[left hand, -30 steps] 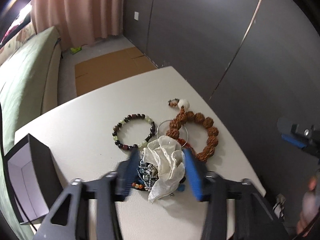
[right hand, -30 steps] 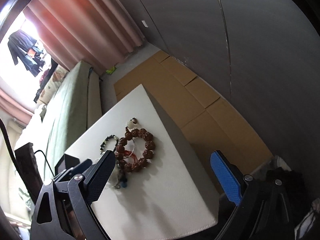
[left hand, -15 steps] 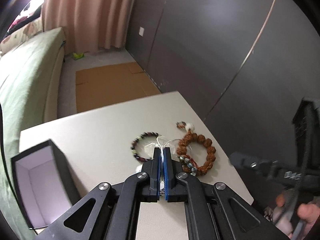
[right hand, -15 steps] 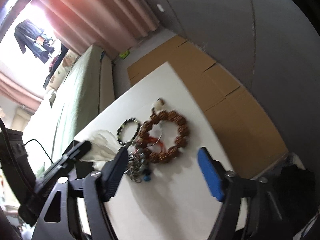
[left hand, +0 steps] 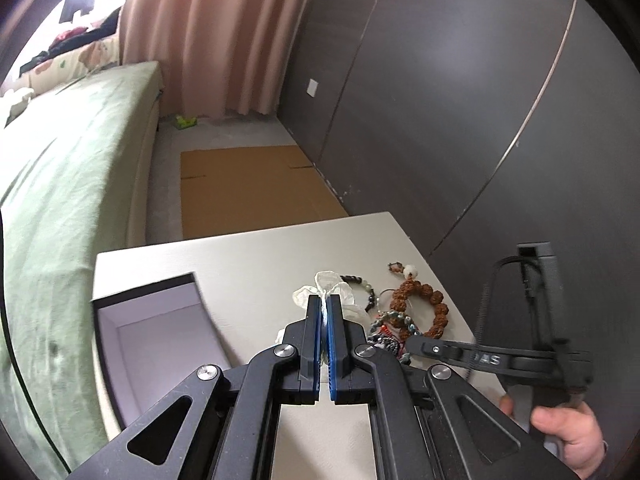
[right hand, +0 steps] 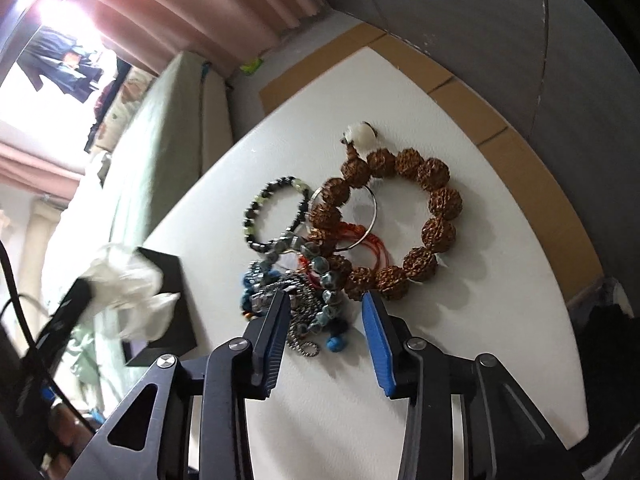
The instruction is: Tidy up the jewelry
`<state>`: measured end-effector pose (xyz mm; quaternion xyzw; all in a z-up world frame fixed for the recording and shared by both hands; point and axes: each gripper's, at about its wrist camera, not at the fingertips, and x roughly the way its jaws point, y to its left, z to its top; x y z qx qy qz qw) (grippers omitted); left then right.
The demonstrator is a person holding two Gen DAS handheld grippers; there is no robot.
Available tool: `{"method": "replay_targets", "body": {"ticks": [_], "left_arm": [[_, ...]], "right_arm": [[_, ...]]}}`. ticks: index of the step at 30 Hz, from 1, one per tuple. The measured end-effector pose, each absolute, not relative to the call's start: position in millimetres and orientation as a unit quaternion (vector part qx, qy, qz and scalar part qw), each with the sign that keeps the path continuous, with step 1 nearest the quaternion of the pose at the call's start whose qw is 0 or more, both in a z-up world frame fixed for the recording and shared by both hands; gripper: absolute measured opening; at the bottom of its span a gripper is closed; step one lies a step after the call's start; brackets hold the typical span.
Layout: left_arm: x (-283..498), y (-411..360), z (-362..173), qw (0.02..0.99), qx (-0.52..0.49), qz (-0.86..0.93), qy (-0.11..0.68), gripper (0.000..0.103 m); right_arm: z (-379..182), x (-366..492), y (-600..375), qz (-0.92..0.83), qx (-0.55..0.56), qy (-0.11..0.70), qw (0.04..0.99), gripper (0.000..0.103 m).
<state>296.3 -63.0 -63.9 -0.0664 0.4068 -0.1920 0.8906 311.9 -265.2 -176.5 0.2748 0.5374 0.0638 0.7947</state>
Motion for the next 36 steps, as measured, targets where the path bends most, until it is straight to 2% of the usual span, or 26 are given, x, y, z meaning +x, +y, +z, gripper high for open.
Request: {"method": "replay_targets", "body": {"ticks": [4,10,15,29,36], "left_arm": [[289.0,-47.8,-60.2,0.894,-0.069,-0.186,0.401,0.002],[280.7,-28.4,-55.2,0.898,-0.079,-0.179,0.393,0.002],[275.3,-14.1,-47.9,0.902,-0.089,-0.177,0.383,0.002],[266.4,19.7,-24.5,0.909,-0.130,-0.176,0.354,0.002],[267.5,36.1,-25.6,0.910,-0.143,-0.161,0.355,0.002]], "right_arm": [[-177.7,316.6,-260.5,0.050,0.278,0.531,0.799,0.036],[-185.4,318.0,-257.2,0.025,0.279,0.537,0.796,0.012],[-168.8,313.3,-248.9,0.034,0.274,0.520,0.808,0.012],[-61.1,296.4,-177.8,0.104,0.144,0.465,0.867,0.011],[-17.7,286.4,-163.1,0.136,0.125,0.431,0.884,0.010]]}}
